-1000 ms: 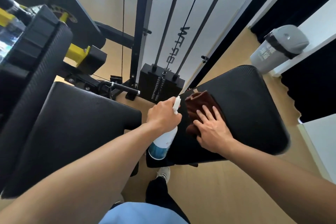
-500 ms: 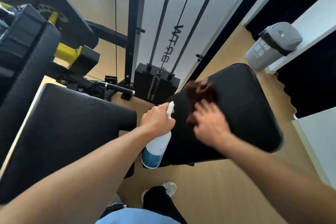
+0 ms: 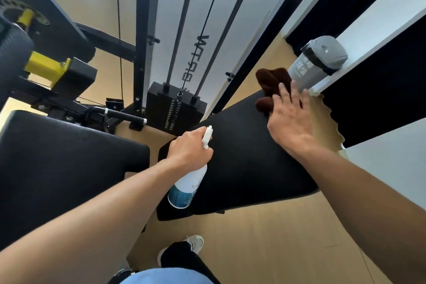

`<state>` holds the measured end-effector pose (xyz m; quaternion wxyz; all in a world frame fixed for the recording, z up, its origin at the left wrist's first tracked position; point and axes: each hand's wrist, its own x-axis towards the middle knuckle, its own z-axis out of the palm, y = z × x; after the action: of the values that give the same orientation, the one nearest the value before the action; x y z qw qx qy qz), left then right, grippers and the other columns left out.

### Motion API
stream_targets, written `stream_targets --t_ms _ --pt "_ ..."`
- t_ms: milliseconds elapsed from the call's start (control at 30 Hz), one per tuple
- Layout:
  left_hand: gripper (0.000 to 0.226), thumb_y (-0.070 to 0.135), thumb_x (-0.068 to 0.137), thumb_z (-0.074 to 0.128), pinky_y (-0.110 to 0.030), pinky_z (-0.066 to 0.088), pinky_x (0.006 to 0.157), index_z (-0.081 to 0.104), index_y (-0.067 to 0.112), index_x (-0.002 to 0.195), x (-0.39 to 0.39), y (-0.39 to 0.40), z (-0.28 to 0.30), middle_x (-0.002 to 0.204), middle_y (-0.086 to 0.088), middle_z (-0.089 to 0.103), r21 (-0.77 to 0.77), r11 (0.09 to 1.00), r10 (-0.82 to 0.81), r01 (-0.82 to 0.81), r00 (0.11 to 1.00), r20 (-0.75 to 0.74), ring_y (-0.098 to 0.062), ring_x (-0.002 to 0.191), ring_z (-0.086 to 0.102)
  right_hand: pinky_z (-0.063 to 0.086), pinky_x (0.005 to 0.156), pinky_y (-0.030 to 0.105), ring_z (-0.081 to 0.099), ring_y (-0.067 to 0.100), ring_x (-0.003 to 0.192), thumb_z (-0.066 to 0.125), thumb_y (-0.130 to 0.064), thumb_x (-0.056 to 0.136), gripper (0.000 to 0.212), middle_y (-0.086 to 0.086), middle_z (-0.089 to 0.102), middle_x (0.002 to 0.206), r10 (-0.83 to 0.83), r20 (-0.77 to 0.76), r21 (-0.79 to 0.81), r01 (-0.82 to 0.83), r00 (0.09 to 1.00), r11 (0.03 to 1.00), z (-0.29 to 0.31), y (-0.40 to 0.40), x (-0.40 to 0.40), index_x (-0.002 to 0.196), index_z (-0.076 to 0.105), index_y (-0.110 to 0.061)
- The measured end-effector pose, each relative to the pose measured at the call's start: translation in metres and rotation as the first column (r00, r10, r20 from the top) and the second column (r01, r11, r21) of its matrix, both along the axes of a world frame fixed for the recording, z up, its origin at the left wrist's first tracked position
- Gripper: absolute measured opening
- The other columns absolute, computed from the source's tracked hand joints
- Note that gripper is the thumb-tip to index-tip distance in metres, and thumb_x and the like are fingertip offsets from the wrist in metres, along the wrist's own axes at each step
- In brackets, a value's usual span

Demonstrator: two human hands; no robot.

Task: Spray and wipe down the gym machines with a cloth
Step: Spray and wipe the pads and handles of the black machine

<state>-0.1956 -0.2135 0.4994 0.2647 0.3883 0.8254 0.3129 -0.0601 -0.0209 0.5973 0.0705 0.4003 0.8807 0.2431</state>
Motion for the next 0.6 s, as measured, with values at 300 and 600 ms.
stream_targets --t_ms 300,600 --pt "0.032 0.025 0.087 0.06 -0.037 0.051 0.079 0.057 0.027 0.119 0.013 0.019 -0.031 0.098 0.002 0.066 -0.081 0.996 0.048 -0.04 0.993 0.105 -0.022 0.088 0.062 0.01 0.129 0.055 0.005 0.036 0.16 0.046 -0.053 0.099 0.06 0.002 0.017 0.173 0.085 -0.015 -0.143 -0.086 0.996 0.986 -0.006 0.02 -0.002 0.153 0.045 -0.028" --pt "0.023 0.023 0.086 0.057 -0.036 0.046 0.074 0.055 0.029 0.108 -0.007 0.035 -0.083 0.099 0.001 0.067 -0.259 0.933 0.279 -0.25 0.957 0.082 -0.022 0.084 0.058 0.042 0.09 0.043 0.063 0.03 0.112 0.041 -0.044 0.098 0.04 0.005 0.068 0.123 0.206 0.25 -0.265 -0.138 0.946 0.954 -0.056 0.044 -0.103 0.125 0.062 -0.023"
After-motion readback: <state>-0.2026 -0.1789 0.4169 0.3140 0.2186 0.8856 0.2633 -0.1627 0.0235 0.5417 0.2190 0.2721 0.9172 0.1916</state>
